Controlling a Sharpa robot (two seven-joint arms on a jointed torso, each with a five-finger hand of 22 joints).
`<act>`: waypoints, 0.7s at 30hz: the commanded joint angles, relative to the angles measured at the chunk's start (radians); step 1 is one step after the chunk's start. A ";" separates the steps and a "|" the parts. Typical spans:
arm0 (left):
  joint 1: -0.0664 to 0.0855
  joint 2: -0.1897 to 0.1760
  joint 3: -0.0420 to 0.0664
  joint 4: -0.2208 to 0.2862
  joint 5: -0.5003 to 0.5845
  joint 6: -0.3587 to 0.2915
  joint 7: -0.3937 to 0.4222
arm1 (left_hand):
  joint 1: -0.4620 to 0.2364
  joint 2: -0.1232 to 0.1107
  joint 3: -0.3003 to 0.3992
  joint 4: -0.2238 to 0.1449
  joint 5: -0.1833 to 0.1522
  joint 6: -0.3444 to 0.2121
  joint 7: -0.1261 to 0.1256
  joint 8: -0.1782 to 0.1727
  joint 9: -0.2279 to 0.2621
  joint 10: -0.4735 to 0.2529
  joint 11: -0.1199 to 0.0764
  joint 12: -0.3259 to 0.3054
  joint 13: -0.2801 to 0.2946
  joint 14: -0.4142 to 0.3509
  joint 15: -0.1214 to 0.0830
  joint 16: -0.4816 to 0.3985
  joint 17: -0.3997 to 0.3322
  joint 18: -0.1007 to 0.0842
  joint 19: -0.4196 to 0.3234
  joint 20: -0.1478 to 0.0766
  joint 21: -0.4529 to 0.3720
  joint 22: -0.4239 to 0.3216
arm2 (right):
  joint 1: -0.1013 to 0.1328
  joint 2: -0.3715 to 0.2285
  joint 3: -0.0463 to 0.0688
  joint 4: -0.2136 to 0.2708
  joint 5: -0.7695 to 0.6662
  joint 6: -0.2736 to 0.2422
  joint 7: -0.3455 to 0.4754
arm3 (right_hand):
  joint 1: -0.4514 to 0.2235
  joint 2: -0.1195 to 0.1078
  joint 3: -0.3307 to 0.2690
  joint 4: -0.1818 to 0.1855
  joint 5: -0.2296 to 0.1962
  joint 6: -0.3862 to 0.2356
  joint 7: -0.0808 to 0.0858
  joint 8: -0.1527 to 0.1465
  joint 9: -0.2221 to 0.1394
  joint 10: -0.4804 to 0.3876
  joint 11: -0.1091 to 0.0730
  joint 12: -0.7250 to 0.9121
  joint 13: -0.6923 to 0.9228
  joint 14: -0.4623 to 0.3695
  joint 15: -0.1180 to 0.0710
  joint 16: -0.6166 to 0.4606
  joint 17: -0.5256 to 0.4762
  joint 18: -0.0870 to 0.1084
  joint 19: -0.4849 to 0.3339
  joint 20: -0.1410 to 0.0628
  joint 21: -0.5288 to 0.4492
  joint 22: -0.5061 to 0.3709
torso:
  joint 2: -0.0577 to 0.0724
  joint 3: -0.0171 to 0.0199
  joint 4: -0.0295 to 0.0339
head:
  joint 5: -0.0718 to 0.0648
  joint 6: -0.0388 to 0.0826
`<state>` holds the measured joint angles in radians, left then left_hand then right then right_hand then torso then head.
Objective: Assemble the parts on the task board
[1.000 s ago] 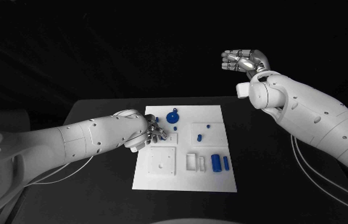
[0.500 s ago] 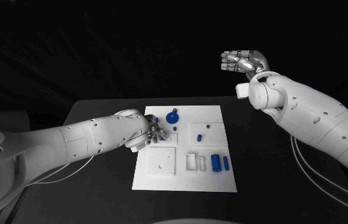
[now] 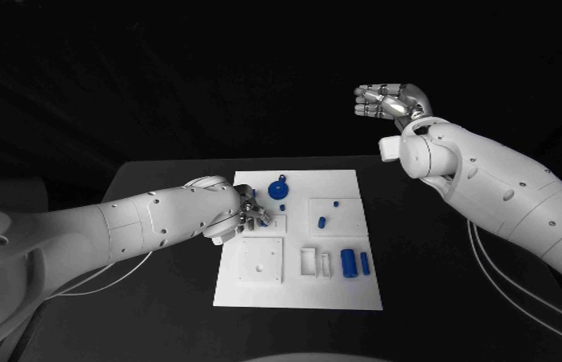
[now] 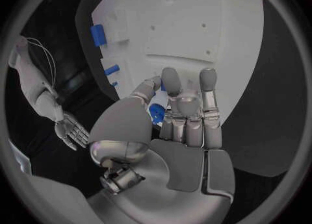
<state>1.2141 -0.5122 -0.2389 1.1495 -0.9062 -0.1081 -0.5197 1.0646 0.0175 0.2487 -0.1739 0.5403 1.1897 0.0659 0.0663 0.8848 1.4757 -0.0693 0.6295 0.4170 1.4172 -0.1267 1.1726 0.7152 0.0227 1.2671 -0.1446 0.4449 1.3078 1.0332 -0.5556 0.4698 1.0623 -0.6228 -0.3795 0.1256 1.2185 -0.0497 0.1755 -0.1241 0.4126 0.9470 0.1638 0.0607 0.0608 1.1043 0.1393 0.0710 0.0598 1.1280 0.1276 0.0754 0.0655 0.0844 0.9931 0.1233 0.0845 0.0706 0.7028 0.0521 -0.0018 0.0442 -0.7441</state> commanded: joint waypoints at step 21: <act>-0.005 0.011 0.000 -0.010 -0.006 0.027 0.009 | 0.054 -0.041 -0.127 0.121 -0.261 0.184 -0.118 0.001 0.008 0.038 -0.019 0.001 -0.001 -0.007 -0.005 -0.004 -0.025 -0.021 0.009 -0.001 -0.007 0.018 | -0.007 0.001 0.000 -0.002 0.004 0.017 0.000 | 0.004 0.013 -0.022 0.001 0.006 -0.021 0.002 -0.002 -0.002 -0.014 0.001 -0.005 -0.001 -0.012 0.005 -0.003 -0.001 -0.011 -0.012 0.005 0.001 -0.001 | 0.000 -0.0022 0.0011 | -0.005 -0.003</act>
<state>1.2116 -0.5041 -0.2384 1.1381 -0.9103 -0.0978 -0.5182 1.1219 -0.0172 0.1223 -0.0525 0.2835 1.3673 -0.0373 0.0696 0.8924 1.4663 -0.0789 0.6321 0.4167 1.4083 -0.1397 1.1714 0.6908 0.0073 1.2672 -0.1448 0.4423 1.3075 1.0268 -0.5551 0.4694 1.0603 -0.6222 -0.3746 0.1230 1.2225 -0.0458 0.1578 -0.1236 0.4140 0.9306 0.1659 0.0607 0.0598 1.0971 0.1394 0.0711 0.0598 1.1216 0.1339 0.0754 0.0655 0.0845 0.9891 0.1272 0.0846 0.0706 0.7032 0.0498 -0.0012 0.0394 -0.7467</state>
